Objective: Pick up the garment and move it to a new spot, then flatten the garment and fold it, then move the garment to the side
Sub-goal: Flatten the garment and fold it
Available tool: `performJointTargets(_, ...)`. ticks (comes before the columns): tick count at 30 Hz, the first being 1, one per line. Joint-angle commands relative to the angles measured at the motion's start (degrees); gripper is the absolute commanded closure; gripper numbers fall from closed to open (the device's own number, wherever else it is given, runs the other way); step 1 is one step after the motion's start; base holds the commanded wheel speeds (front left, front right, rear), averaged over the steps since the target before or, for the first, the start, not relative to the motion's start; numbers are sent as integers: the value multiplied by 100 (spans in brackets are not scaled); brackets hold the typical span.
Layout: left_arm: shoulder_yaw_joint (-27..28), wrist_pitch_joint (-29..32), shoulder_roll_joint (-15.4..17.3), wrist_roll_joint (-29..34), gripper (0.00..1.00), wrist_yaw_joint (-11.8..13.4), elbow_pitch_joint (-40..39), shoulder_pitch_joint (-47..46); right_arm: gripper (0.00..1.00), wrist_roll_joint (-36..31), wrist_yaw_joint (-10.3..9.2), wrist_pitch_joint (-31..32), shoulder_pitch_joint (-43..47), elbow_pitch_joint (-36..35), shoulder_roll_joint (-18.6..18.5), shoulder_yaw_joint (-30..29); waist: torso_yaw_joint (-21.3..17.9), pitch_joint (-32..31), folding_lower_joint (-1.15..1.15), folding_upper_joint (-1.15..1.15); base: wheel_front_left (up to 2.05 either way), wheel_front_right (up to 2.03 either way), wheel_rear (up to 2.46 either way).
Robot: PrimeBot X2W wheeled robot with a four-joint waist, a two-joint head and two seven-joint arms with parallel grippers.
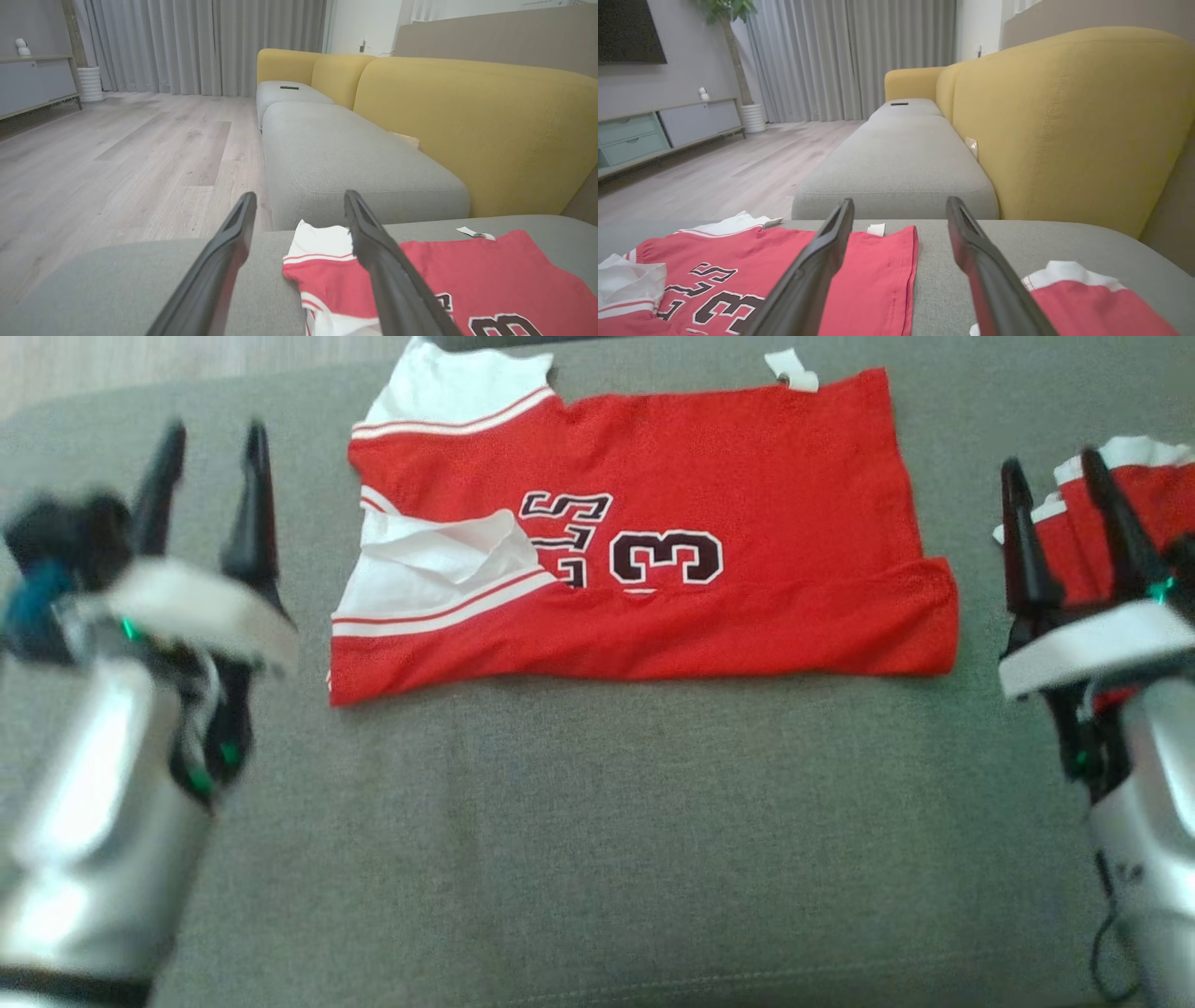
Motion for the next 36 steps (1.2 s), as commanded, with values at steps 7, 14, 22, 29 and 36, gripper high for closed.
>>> performJointTargets(7,1326,-37,-648,741,0,-76,-1079,1518,0,-574,-5,-149,1006,-973,712,-656,-10,-312,1,0,0,0,0)
performJointTargets(14,1612,-38,-1116,1241,0,-473,-841,2075,0,-895,-5,-157,1450,-1215,1119,-836,-56,-348,1,0,0,0,0)
performJointTargets(22,1723,-37,-1251,1556,0,-678,-48,1855,0,-1007,-5,-73,1379,-1358,1143,-801,-181,-149,1,0,0,0,0)
performJointTargets(29,1633,101,-1197,1624,0,-687,950,1403,0,-999,-5,8,1318,-1451,1136,-745,-301,48,1,0,0,0,0)
performJointTargets(36,1523,306,-1083,1674,0,-780,1877,900,0,-1018,-5,29,1278,-1479,1140,-699,-402,217,1,0,0,0,0)
